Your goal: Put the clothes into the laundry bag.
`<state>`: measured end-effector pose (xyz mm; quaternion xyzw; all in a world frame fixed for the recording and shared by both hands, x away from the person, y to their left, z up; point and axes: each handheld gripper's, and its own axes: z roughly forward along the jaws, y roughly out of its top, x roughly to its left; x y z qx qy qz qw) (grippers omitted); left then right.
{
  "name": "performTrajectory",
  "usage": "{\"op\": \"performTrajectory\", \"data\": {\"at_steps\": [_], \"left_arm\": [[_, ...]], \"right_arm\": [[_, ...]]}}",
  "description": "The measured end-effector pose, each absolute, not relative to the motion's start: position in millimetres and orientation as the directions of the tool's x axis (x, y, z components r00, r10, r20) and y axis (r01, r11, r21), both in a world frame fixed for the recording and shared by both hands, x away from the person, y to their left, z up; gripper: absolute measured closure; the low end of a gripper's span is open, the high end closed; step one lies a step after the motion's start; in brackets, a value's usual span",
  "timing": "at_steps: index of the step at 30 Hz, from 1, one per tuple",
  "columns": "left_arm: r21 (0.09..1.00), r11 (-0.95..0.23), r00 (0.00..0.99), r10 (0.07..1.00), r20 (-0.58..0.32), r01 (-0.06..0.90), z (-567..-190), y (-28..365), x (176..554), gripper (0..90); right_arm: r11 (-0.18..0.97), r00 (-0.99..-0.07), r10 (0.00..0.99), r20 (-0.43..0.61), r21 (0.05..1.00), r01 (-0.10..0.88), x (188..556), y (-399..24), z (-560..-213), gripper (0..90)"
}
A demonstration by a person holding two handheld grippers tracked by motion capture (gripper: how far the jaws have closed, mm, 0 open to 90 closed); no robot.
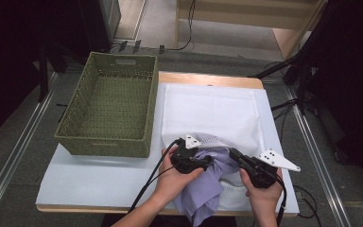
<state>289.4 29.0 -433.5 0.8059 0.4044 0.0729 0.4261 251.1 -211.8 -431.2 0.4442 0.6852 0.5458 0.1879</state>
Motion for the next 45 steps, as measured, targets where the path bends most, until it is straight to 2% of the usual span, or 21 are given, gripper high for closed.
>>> {"op": "performTrajectory", "data": {"at_steps": [3, 6, 11, 15, 16, 18, 21, 22, 24, 27, 29, 31, 32, 34, 35, 37, 40, 45], "left_arm": [[0.76, -0.301, 0.696, 0.668, -0.263, 0.576, -424.2, 28.6, 280.2, 27.0], [0.763, -0.336, 0.727, 0.642, -0.245, 0.553, -423.1, 20.5, 275.0, 22.8], [0.675, -0.455, 0.737, 0.647, -0.198, 0.581, -444.8, -2.4, 279.9, 14.9], [0.634, -0.463, 0.713, 0.67, -0.206, 0.619, -453.8, -13.3, 285.2, 13.4], [0.626, -0.485, 0.712, 0.683, -0.166, 0.611, -454.5, -16.0, 285.3, 18.2], [0.629, -0.508, 0.733, 0.664, -0.15, 0.589, -456.7, -18.7, 285.2, 29.0], [0.654, -0.483, 0.721, 0.678, -0.141, 0.582, -451.9, -15.2, 284.9, 60.2], [0.664, -0.463, 0.714, 0.683, -0.156, 0.587, -448.8, -11.8, 285.9, 67.7], [0.699, -0.405, 0.696, 0.694, -0.185, 0.59, -441.7, -4.1, 288.3, 73.8], [0.768, -0.293, 0.639, 0.746, -0.189, 0.57, -433.0, 5.7, 290.5, 74.6], [0.785, -0.268, 0.603, 0.782, -0.162, 0.558, -433.0, 8.5, 291.5, 72.2], [0.759, -0.287, 0.587, 0.795, -0.151, 0.584, -441.4, 6.3, 296.3, 61.2], [0.73, -0.305, 0.596, 0.784, -0.172, 0.612, -446.3, 5.7, 298.6, 53.9], [0.729, -0.316, 0.623, 0.759, -0.19, 0.607, -448.7, 7.8, 295.3, 43.4], [0.736, -0.328, 0.639, 0.747, -0.181, 0.592, -446.4, 10.8, 292.7, 39.6], [0.741, -0.312, 0.658, 0.719, -0.225, 0.595, -440.4, 18.4, 289.0, 33.4], [0.739, -0.304, 0.67, 0.695, -0.261, 0.602, -431.7, 32.5, 282.7, 26.9], [0.729, -0.335, 0.697, 0.666, -0.266, 0.597, -428.4, 48.6, 266.1, 20.7]], "right_arm": [[-0.001, -0.527, 0.816, 0.238, 0.912, 0.411, 252.1, -213.1, -431.6, 89.6], [0.001, -0.527, 0.817, 0.235, 0.913, 0.409, 252.5, -212.0, -431.6, 89.5], [0.019, -0.543, 0.808, 0.227, 0.912, 0.409, 251.3, -205.5, -431.9, 89.4], [0.032, -0.555, 0.801, 0.225, 0.909, 0.415, 250.2, -200.9, -433.6, 89.4], [0.035, -0.56, 0.798, 0.224, 0.91, 0.413, 250.3, -200.3, -433.9, 89.4], [0.032, -0.562, 0.795, 0.228, 0.91, 0.414, 250.1, -200.1, -433.5, 89.4], [0.027, -0.562, 0.795, 0.23, 0.911, 0.411, 249.4, -200.5, -432.2, 89.4], [0.025, -0.562, 0.795, 0.229, 0.912, 0.408, 249.1, -201.0, -431.6, 89.4], [0.02, -0.56, 0.796, 0.229, 0.915, 0.403, 248.3, -201.9, -430.1, 89.4], [0.012, -0.561, 0.795, 0.23, 0.919, 0.393, 247.1, -202.4, -427.3, 89.4], [0.014, -0.565, 0.793, 0.228, 0.92, 0.391, 247.3, -201.7, -426.9, 89.4], [0.021, -0.566, 0.792, 0.229, 0.916, 0.4, 248.5, -200.3, -429.4, 89.4], [0.025, -0.564, 0.793, 0.229, 0.913, 0.406, 249.3, -199.7, -431.3, 89.4], [0.031, -0.563, 0.794, 0.231, 0.908, 0.417, 250.7, -199.8, -435.3, 89.4], [0.029, -0.559, 0.795, 0.235, 0.906, 0.423, 251.0, -200.5, -436.4, 89.4], [0.021, -0.552, 0.798, 0.243, 0.903, 0.428, 251.3, -202.7, -437.3, 89.4], [0.017, -0.55, 0.8, 0.242, 0.905, 0.424, 252.3, -205.8, -437.4, 89.4], [0.018, -0.547, 0.802, 0.24, 0.905, 0.424, 253.0, -206.1, -437.5, 89.4]]}}
